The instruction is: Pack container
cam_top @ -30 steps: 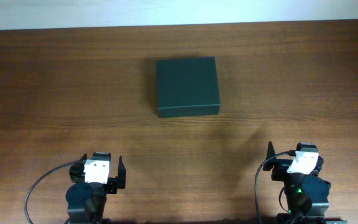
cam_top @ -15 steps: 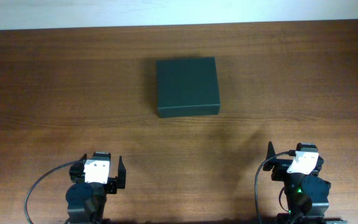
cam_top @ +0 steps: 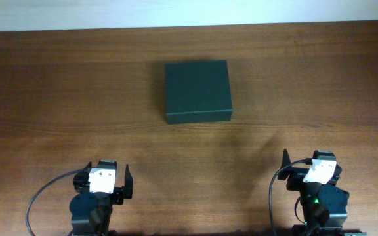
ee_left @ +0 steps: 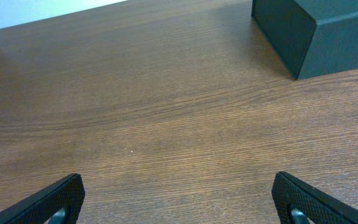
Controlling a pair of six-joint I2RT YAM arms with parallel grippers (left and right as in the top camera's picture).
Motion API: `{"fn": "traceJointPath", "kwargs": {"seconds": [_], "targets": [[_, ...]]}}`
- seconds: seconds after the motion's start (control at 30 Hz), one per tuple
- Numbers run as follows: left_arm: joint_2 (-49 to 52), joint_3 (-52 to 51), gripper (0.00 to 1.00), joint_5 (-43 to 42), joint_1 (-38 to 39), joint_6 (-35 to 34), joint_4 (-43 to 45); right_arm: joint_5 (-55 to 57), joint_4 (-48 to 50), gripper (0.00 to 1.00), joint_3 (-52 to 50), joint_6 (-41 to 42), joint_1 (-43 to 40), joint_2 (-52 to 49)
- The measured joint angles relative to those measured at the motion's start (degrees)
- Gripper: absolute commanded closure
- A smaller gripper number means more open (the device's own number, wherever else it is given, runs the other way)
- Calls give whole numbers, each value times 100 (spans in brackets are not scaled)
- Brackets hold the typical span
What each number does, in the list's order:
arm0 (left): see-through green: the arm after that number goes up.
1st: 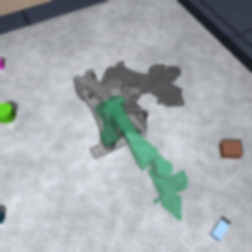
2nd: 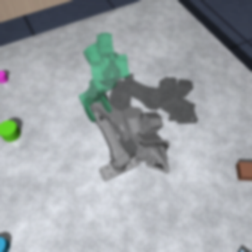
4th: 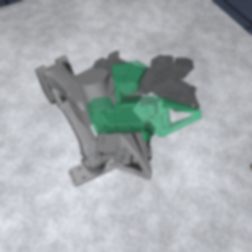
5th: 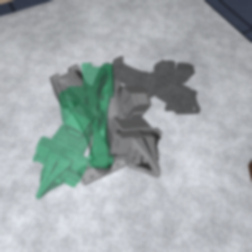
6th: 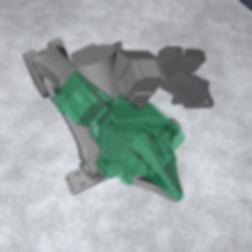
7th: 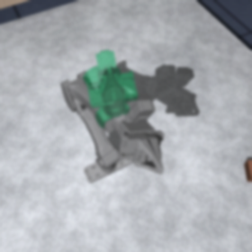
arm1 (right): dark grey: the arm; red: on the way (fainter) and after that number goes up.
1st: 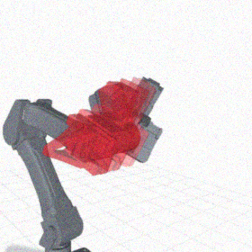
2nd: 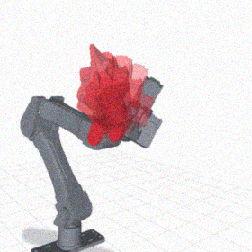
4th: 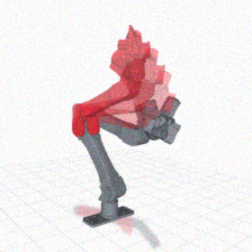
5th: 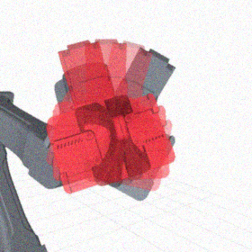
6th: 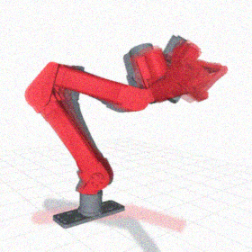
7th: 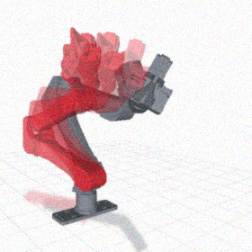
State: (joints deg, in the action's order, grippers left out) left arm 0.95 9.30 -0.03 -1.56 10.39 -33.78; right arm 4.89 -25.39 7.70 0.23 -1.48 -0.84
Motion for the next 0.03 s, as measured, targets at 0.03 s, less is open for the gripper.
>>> {"fn": "traceJointPath", "kwargs": {"seconds": [0.03], "targets": [[0, 0, 1, 0, 0, 0, 0, 0, 0, 1, 0, 2, 0, 0]]}}
